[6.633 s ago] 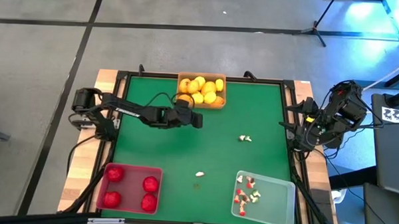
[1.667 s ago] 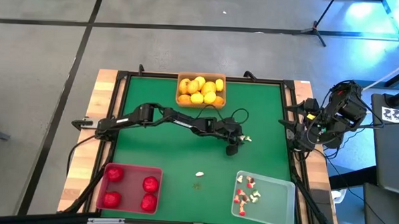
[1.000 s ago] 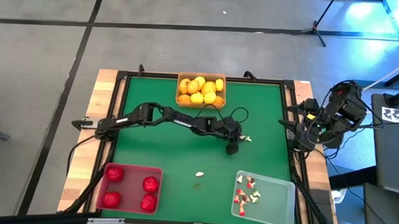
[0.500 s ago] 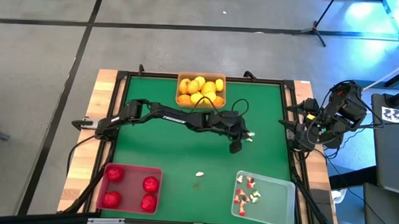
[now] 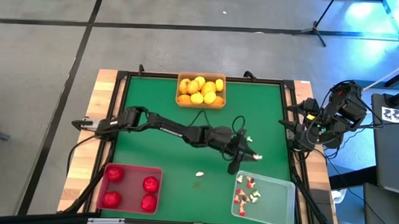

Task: Sort produce into baskets
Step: Put the brown mushroom into the transparent bin, then put the green mushroom into the white bin

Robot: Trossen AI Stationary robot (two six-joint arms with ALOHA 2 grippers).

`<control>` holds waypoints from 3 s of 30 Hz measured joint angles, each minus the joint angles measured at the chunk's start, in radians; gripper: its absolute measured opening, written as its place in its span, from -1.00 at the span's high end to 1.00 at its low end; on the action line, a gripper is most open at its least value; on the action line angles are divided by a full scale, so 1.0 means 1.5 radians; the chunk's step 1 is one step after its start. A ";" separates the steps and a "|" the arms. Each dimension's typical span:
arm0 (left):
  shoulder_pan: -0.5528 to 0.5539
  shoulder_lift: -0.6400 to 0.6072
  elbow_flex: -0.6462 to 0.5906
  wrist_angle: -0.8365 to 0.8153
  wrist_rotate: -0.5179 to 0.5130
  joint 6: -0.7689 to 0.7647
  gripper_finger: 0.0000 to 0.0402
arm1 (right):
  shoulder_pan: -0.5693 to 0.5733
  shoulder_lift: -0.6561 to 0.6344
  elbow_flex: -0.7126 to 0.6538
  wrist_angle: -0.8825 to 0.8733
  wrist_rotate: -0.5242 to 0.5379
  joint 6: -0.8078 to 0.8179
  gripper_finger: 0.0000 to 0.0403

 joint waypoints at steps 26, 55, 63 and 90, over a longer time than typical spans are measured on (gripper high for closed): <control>-0.094 0.132 0.190 -0.166 -0.052 -0.150 0.56 | 0.000 0.000 0.000 0.000 0.000 -0.022 -0.86; 0.049 0.091 0.192 -0.273 -0.149 -0.093 -0.15 | 0.000 0.000 0.000 0.004 -0.001 -0.014 -0.86; 0.096 0.112 0.192 -0.252 -0.144 -0.075 -0.15 | 0.000 0.000 0.000 0.000 0.000 -0.025 -0.86; 0.085 0.281 0.196 -0.149 -0.176 -0.066 -0.14 | 0.000 0.000 0.000 0.000 -0.016 -0.044 -0.86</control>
